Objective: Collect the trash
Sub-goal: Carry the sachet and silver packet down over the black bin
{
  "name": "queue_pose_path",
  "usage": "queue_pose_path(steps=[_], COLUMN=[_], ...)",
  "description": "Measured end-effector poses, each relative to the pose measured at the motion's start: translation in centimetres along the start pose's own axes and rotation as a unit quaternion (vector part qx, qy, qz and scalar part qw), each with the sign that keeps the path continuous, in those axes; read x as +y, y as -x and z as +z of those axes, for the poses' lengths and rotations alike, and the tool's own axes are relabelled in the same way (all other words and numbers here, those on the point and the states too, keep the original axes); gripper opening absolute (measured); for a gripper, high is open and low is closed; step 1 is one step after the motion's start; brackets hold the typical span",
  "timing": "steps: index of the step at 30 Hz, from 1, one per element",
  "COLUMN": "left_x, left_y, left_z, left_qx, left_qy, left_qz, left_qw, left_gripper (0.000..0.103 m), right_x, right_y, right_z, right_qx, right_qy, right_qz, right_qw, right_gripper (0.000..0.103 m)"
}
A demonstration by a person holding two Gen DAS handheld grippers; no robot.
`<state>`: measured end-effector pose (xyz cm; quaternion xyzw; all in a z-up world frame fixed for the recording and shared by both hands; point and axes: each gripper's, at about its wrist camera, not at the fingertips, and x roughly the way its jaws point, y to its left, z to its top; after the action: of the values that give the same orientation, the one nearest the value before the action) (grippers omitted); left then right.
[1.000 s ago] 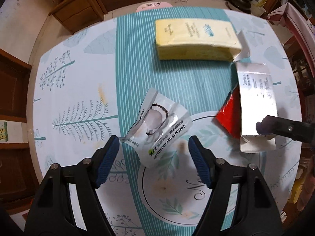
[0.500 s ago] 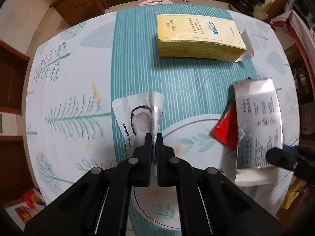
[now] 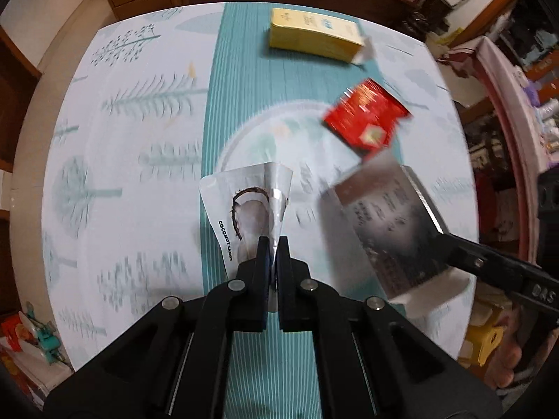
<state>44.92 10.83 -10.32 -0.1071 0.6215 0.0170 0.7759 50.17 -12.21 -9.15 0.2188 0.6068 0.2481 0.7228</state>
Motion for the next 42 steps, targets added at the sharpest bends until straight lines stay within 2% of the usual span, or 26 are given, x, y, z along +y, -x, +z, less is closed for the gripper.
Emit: queue_pose_path(steps=[4,6,13,19,24,28,32,37,42], left_x=[-0.3,-0.2,1.5,3.1,3.6,3.6,3.5,3.3,2.9], left_y=[3.3,5.2,10.1,13.1,14.4,14.3,12.8,8.8,2.7], left_z=[-4.4,-7.6,-17.5,-24.5,-30.3,-33.6,-36.7,-40.0,-43.1], left_qx=[-0.016,-0.02,-0.03,-0.036,-0.031,-0.028,-0.015,0.01,0.041], left_qy=[-0.023,-0.04,-0.092,-0.117,-0.139,-0.144,-0.131,-0.111,-0.091], left_qz=[-0.021,-0.035,-0.074,-0.09,-0.096,-0.099,-0.095,-0.08,-0.062], left_qw=[0.9994,0.9984,0.9926,0.9884,0.9851,0.9842,0.9867,0.9905,0.9931], left_gripper=[0.001,0.001,0.001,0.001,0.001,0.001,0.001,0.001,0.001], right_x=[1.6,2.6,6.4,8.9,10.6,10.1,8.6,5.4,0.6], right_y=[1.7,2.5,5.0,6.6,7.4,7.1,5.9,3.1,-1.5], right_z=[-5.4,-8.4,-20.9,-31.5,-37.7,-41.3,-43.8,-46.5,-49.3], right_qx=[-0.016,-0.028,-0.078,-0.115,-0.114,-0.093,-0.066,-0.022,0.026], right_qy=[0.0,-0.003,-0.019,-0.033,-0.025,-0.029,-0.039,-0.044,-0.056], right_qz=[-0.005,-0.008,-0.018,-0.027,-0.048,-0.063,-0.076,-0.092,-0.108], right_qw=[1.0,1.0,0.997,0.992,0.992,0.993,0.994,0.995,0.992], right_gripper=[0.02,0.02,0.02,0.02,0.02,0.02,0.02,0.02,0.02])
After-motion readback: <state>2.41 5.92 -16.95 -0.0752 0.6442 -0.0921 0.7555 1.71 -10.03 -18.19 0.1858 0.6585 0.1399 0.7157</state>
